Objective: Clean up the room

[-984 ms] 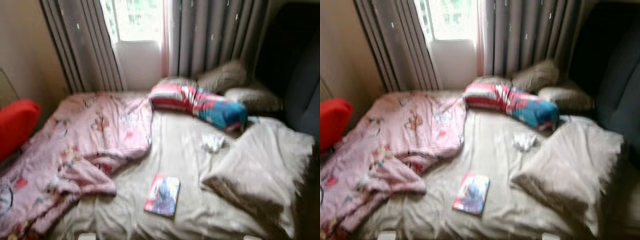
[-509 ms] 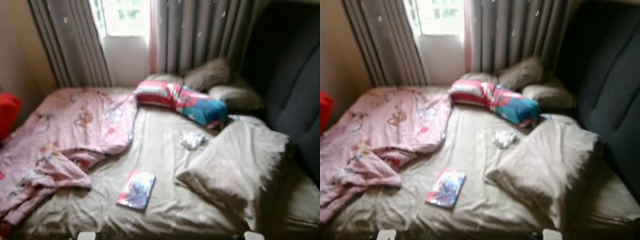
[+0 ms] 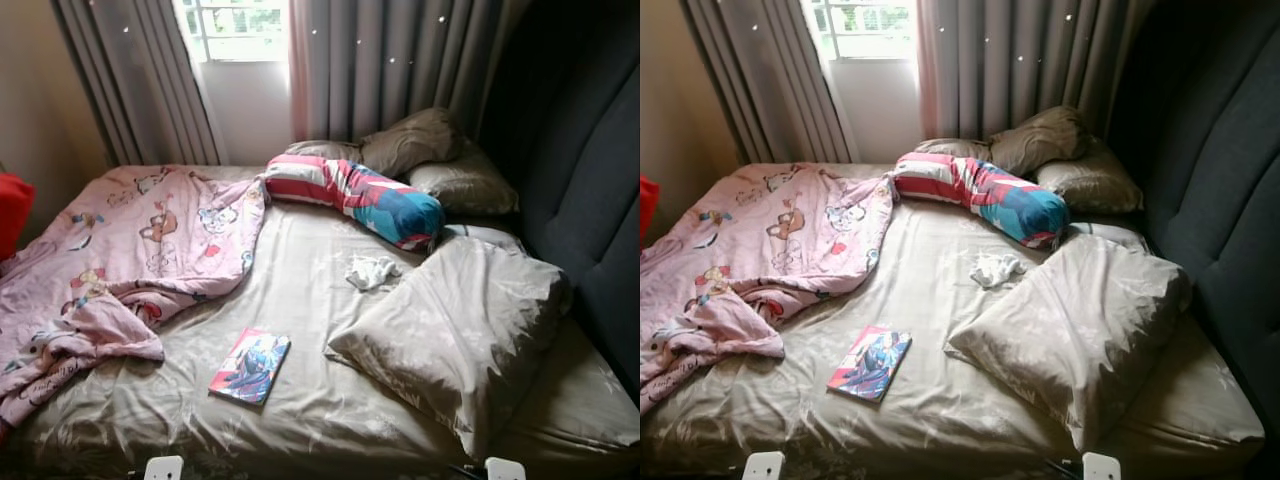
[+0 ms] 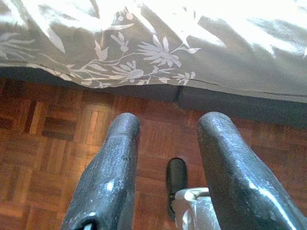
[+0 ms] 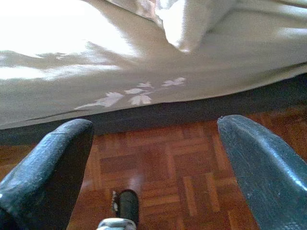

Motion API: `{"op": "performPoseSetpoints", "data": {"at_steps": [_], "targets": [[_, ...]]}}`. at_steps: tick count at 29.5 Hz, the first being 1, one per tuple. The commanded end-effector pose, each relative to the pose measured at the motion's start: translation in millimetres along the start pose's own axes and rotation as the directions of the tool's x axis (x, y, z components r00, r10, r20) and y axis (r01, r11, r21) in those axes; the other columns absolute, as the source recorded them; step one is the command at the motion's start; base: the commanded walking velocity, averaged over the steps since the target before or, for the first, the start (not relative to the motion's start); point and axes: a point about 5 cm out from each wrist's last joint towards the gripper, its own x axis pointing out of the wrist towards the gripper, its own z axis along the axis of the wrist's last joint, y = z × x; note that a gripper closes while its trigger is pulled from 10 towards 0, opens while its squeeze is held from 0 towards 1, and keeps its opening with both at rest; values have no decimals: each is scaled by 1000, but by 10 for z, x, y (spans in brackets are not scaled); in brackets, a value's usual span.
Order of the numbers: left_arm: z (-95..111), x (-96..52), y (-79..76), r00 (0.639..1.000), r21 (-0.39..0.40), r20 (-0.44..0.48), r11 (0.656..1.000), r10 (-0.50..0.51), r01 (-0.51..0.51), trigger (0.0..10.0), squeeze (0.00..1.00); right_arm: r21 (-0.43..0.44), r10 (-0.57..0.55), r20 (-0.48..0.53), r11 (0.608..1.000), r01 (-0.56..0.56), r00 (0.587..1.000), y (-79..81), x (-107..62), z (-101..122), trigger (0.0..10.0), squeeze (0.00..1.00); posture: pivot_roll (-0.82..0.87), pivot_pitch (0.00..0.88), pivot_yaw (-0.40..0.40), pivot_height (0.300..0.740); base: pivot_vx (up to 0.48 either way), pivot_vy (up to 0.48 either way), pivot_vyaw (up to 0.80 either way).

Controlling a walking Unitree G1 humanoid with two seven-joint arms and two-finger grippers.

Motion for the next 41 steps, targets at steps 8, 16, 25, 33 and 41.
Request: {"op": "performPoseSetpoints", "data": {"at_steps": [8,16,25,33,41], "targets": [[347,47,24,987,-38,160,999,-3,9,10000,0,2,25,46,1000,-25,999,45,13,79,10000,0,19,23,-12,740,0,0,300],[686,61,-29,949,-5,309,998,-57,62,10000,0,5,40,133,999,-41,990,70,40,281,10000,0,19,24,-14,740,0,0,0],[775,43,-103,923,8,376,996,-84,88,10000,0,-5,55,212,998,-56,976,86,47,443,10000,0,15,28,-21,740,249,0,0],[840,45,-163,910,12,403,995,-96,100,10000,0,-9,63,245,998,-63,968,144,52,515,10000,0,13,30,-23,740,344,0,0],[884,43,-191,902,26,419,994,-109,107,10000,0,-17,73,256,997,-70,964,190,57,555,10000,0,17,27,-22,740,349,0,0]]}}
